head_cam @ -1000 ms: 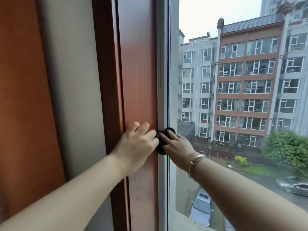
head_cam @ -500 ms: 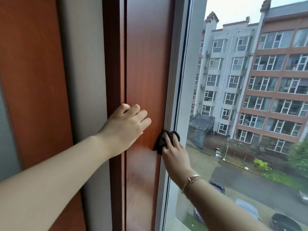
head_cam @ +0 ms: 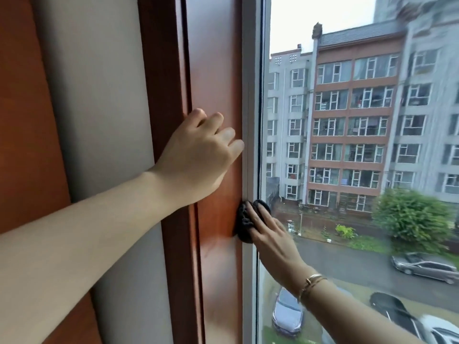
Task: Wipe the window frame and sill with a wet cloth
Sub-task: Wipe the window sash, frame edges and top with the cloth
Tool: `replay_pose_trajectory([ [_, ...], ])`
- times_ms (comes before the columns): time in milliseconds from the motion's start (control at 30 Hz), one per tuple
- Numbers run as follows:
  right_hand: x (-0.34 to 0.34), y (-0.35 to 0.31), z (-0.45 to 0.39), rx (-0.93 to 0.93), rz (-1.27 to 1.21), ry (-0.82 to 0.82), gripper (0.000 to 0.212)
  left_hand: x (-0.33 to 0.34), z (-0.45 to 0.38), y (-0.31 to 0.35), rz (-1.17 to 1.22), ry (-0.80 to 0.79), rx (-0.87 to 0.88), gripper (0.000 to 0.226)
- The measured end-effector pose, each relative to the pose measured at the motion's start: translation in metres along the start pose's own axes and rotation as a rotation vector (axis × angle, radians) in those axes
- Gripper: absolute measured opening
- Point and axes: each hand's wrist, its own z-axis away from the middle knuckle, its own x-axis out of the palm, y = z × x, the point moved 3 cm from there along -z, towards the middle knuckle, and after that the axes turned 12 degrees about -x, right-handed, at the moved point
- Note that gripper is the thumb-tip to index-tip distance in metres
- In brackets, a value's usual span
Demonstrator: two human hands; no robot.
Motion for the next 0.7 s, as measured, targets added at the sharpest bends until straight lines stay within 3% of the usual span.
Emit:
replay_pose_trajectory([
  [133,-0.042,0.025,-0.056,0.065,0.075,0.139,0.058,0.001,-0.002,0.0,0.079,0.032,-0.012,0.007],
  [267,-0.044,0.023,-0.07,0.169,0.12,0.188,0.06,0.001,-0.001,0.002,0.112,0.068,-0.017,0.012],
  [500,0.029,-0.025,0.008,0.177,0.081,0.04,0.052,0.004,0.0,0.001,0.128,0.024,-0.001,0.009],
  [700,-0.006,-0.006,-0.025,0.136,0.169,0.121,0.058,0.0,-0.001,0.002,0.158,0.041,0.002,0.01],
])
